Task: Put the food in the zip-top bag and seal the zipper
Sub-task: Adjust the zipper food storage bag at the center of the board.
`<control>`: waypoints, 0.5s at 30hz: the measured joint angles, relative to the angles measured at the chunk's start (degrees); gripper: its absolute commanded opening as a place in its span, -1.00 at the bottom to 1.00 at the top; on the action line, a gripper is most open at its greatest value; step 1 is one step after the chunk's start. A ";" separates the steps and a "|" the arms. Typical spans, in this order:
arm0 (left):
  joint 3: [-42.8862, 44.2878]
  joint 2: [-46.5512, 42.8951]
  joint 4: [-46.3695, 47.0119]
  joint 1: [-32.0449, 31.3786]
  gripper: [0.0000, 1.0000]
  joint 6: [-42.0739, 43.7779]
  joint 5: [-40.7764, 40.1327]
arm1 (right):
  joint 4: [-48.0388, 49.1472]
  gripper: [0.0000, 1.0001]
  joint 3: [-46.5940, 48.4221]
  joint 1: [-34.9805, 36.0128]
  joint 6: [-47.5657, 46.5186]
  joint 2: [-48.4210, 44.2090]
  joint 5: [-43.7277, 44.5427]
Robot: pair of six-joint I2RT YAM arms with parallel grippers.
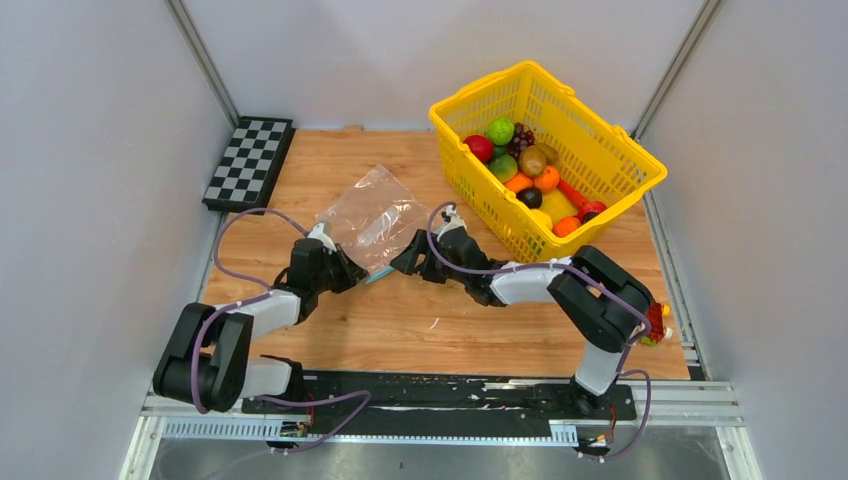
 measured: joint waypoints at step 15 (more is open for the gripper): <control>-8.37 -24.83 -7.63 -5.40 -0.68 -4.74 1.20 | 2.34 0.41 -4.52 1.03 7.76 0.35 9.20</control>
